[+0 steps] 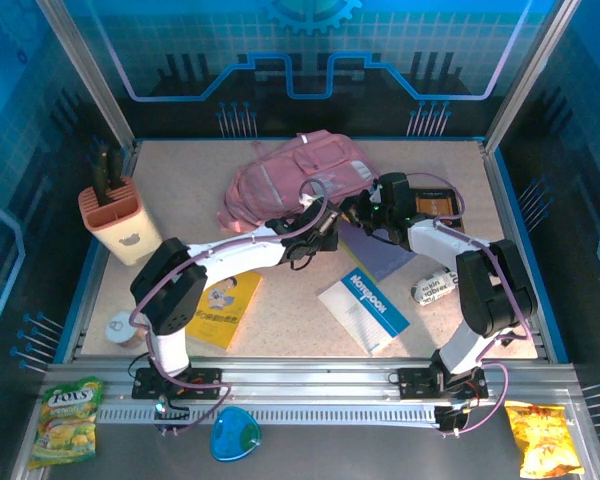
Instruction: Pack the student bag
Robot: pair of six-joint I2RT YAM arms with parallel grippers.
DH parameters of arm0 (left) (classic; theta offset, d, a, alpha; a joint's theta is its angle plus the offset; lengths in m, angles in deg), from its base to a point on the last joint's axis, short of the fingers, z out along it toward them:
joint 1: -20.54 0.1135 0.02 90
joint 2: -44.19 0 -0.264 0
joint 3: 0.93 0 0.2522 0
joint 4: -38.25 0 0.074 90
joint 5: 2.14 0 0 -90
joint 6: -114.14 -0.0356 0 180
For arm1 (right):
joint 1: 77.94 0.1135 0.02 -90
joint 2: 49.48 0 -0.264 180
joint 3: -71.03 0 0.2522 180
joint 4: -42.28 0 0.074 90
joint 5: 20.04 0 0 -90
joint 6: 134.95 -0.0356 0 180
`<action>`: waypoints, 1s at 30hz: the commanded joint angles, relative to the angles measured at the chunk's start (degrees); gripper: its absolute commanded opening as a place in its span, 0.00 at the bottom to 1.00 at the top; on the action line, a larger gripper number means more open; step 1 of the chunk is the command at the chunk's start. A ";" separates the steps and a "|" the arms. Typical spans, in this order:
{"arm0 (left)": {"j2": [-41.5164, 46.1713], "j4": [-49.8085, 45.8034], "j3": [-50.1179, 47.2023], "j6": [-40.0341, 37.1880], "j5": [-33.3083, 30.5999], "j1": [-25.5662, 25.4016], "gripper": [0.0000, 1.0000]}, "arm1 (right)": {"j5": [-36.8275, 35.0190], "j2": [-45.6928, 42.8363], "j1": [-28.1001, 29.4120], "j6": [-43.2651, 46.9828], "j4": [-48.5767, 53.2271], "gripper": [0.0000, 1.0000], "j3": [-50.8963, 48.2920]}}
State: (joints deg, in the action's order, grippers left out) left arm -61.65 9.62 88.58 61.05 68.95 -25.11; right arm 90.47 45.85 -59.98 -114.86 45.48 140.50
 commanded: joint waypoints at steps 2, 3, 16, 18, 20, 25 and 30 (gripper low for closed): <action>-1.41 -2.19 2.53 -2.40 -4.12 0.01 0.33 | 4.66 -0.76 0.58 -0.83 -4.56 0.07 2.88; -1.40 -2.05 2.54 -2.41 -4.56 0.04 0.33 | 4.70 -0.93 0.58 -0.55 -4.56 0.06 2.84; -4.37 -2.35 5.98 -4.79 -8.14 0.19 0.27 | 5.48 -0.85 0.52 -0.40 -4.11 0.06 3.10; -4.53 -2.39 6.15 -5.00 -8.62 0.20 0.26 | 5.46 -0.93 0.56 -0.40 -4.02 0.06 3.12; -4.47 -2.40 6.32 -5.17 -9.01 0.21 0.25 | 5.40 -0.93 0.52 -0.31 -3.93 0.06 3.15; -4.16 -2.66 6.26 -5.35 -9.20 0.24 0.22 | 5.33 -0.85 0.50 -0.13 -3.67 0.06 3.22; -3.20 -2.77 5.48 -5.43 -9.30 0.25 0.14 | 4.74 -0.84 0.40 0.52 -2.85 0.06 3.20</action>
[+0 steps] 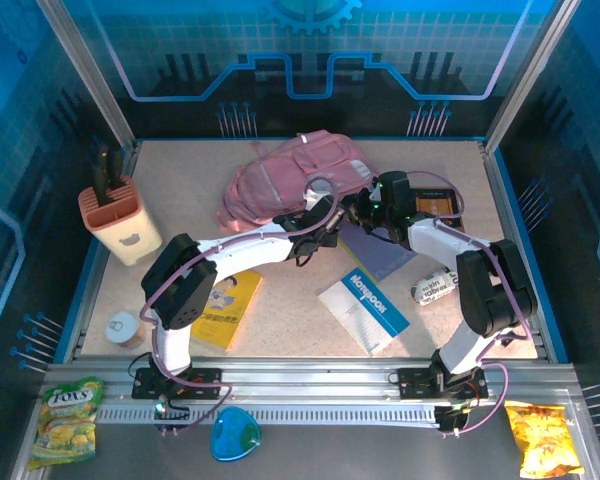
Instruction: Pack the student bag
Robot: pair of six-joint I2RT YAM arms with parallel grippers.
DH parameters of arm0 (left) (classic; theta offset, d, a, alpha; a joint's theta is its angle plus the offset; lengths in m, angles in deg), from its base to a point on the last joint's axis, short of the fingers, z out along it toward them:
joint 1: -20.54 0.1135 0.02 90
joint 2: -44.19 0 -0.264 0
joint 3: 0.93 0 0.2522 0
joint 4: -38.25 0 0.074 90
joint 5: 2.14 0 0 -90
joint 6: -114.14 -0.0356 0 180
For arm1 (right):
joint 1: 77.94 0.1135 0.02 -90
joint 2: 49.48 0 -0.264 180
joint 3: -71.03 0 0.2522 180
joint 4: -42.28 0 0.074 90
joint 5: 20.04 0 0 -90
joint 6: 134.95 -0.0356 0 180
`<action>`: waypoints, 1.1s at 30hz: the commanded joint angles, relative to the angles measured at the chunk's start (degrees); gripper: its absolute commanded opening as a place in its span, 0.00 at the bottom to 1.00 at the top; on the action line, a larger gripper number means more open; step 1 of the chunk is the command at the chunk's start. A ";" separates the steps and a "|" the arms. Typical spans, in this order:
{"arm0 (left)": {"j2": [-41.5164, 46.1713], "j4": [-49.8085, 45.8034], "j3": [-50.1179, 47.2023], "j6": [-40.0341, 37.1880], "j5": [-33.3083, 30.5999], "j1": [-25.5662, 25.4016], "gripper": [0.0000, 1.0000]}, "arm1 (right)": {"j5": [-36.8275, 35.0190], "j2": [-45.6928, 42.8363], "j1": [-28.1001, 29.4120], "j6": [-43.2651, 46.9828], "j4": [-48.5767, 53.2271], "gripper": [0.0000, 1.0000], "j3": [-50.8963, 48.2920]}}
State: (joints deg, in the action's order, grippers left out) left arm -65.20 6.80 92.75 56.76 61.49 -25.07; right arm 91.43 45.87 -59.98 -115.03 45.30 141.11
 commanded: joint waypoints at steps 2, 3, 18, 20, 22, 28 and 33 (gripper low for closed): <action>1.03 -0.10 0.72 -1.22 -1.58 0.32 0.09 | 3.36 -0.87 0.24 1.24 -2.17 0.06 2.50; 1.54 -0.21 0.22 -1.24 -1.38 0.39 0.06 | 3.07 -0.87 0.07 1.48 -1.74 0.06 2.50; 17.66 -2.33 -17.18 -5.85 12.98 9.05 0.00 | -1.08 -0.45 -2.61 6.97 4.01 0.06 2.76; 19.50 -0.46 -21.20 -7.73 13.62 10.93 0.00 | -1.72 0.12 -2.75 7.62 4.48 0.06 3.03; 20.66 0.58 -24.39 -9.44 13.32 12.92 0.00 | -2.18 0.94 -3.00 8.39 4.98 0.06 3.46; 20.83 -0.11 -26.12 -13.67 15.66 16.90 0.00 | -2.86 4.03 -3.17 10.94 6.67 0.06 5.68; 18.75 -1.26 -23.23 -16.14 21.27 16.96 0.00 | -3.70 8.27 -3.75 14.77 8.22 0.07 10.13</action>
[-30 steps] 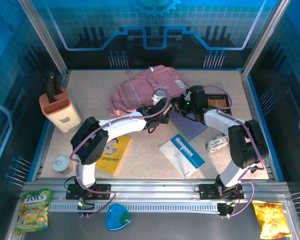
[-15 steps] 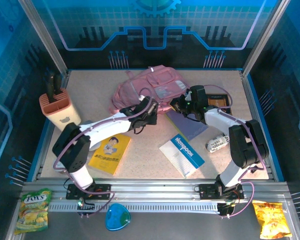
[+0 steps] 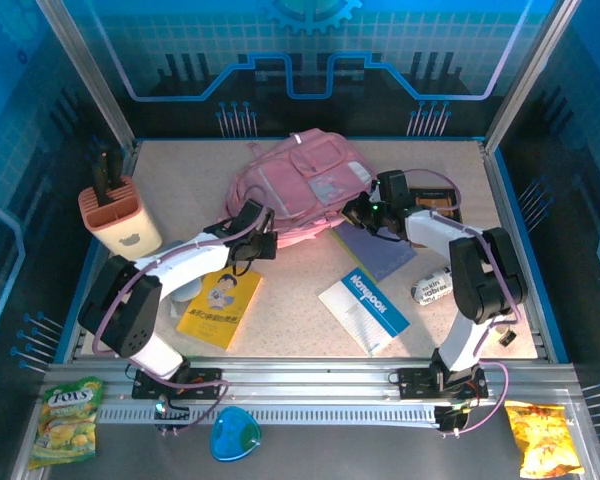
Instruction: Pack the student bag
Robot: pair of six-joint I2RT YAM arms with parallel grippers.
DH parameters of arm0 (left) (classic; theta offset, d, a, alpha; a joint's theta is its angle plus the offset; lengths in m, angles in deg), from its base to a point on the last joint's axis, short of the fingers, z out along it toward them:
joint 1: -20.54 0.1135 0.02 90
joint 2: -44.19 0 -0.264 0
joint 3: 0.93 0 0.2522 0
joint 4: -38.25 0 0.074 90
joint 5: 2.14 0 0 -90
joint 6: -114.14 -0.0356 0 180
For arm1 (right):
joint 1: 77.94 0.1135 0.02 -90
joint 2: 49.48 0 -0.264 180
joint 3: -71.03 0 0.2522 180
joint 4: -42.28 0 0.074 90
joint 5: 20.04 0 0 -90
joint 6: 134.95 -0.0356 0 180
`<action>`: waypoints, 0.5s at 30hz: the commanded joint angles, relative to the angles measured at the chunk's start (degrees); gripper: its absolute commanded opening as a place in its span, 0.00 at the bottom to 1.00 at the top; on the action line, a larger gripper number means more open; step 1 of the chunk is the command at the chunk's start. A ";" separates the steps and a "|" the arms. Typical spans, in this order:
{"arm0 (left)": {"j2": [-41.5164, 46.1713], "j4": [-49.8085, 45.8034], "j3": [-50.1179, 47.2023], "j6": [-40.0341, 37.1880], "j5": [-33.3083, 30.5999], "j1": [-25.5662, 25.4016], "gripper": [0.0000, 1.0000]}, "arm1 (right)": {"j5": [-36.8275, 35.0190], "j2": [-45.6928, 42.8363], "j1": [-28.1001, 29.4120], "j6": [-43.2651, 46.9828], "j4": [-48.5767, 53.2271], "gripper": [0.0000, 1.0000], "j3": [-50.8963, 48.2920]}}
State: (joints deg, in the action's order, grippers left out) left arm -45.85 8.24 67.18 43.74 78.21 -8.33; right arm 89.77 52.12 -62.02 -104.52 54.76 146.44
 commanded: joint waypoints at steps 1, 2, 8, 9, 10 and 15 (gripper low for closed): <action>-1.05 -2.73 2.79 -3.23 5.81 0.15 0.00 | -2.33 2.86 -1.92 5.26 -0.85 0.07 5.78; -1.47 -2.61 3.18 -3.38 7.66 0.12 0.00 | -2.62 3.69 -2.34 6.05 0.08 0.08 6.59; -3.55 -3.52 5.54 -4.10 14.56 -0.74 0.00 | -5.14 -2.09 -3.00 2.19 -1.26 0.49 -1.83; -3.89 -3.57 5.72 -4.13 15.42 -0.77 0.00 | -5.08 -3.77 -2.70 0.42 -2.17 0.54 -4.18; -4.36 -3.76 6.00 -4.07 16.08 -0.84 0.00 | -5.25 -5.30 -2.26 -1.11 -3.00 0.57 -6.23; -6.85 -6.33 8.96 -4.16 18.65 -0.98 0.00 | -6.94 -11.63 2.71 -11.38 -7.21 0.68 -15.66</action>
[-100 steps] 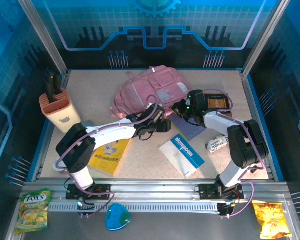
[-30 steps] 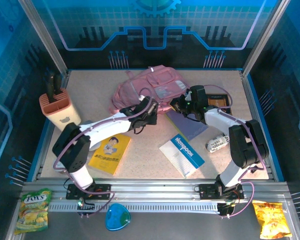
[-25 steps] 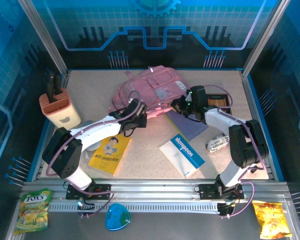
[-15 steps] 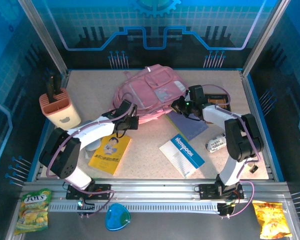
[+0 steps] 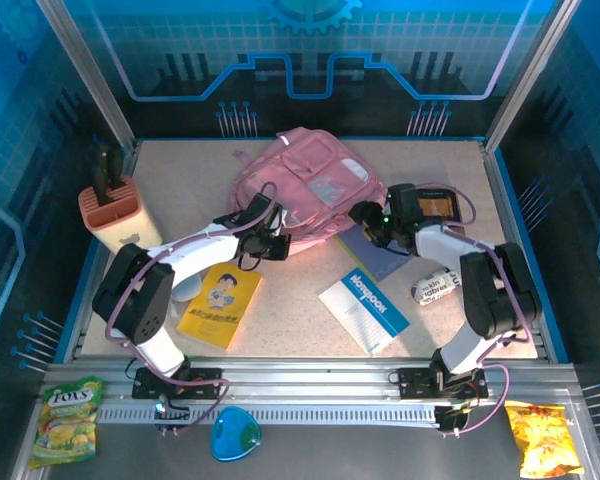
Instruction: Pack the student bag
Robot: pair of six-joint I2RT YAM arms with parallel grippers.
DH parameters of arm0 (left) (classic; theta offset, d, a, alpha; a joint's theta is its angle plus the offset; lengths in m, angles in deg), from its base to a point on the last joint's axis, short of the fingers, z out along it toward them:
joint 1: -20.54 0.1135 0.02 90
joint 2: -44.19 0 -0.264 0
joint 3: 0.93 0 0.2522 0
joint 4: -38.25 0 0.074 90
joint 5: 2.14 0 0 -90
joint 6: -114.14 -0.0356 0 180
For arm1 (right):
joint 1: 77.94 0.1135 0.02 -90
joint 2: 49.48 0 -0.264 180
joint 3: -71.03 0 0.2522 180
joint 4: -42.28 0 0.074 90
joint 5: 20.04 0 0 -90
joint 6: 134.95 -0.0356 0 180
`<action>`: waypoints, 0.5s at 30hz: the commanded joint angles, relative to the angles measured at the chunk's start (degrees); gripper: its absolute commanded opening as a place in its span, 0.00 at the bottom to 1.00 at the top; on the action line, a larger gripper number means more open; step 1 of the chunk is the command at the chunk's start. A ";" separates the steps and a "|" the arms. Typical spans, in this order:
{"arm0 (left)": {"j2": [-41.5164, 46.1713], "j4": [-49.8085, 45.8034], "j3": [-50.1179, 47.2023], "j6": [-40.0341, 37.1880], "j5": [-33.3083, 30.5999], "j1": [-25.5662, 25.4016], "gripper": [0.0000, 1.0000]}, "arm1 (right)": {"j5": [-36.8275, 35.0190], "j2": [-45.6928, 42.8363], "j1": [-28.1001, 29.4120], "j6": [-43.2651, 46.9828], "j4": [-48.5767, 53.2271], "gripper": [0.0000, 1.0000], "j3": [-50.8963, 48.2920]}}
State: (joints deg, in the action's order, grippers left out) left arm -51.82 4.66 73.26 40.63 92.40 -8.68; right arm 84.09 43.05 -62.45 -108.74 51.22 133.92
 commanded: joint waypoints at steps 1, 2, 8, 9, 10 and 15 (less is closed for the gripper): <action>-1.09 -2.94 3.24 -1.11 4.59 -0.63 0.00 | -1.26 -2.78 4.27 -8.38 -4.34 0.68 -3.62; -1.15 -3.19 3.53 -1.19 4.84 -0.76 0.00 | -1.49 -2.67 5.48 -9.84 -4.49 0.69 -3.68; -1.20 -4.11 4.25 -0.68 4.92 -0.83 0.00 | -2.32 3.30 10.62 -14.36 -6.58 0.74 -0.77; -1.19 -4.34 4.39 -0.67 4.96 -0.85 0.00 | -2.02 4.59 11.06 -15.03 -6.84 0.74 -0.13; -1.20 -4.51 4.44 -0.53 5.02 -0.89 0.00 | -1.69 5.82 11.42 -15.53 -7.45 0.74 0.30; -1.23 -4.63 4.43 0.03 5.55 -0.88 0.00 | -0.67 10.74 13.38 -15.98 -9.36 0.70 3.92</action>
State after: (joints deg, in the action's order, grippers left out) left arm -52.63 1.57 75.79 40.63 95.28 -8.94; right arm 83.46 51.75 -50.50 -123.05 44.38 134.90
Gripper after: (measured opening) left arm 0.050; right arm 0.702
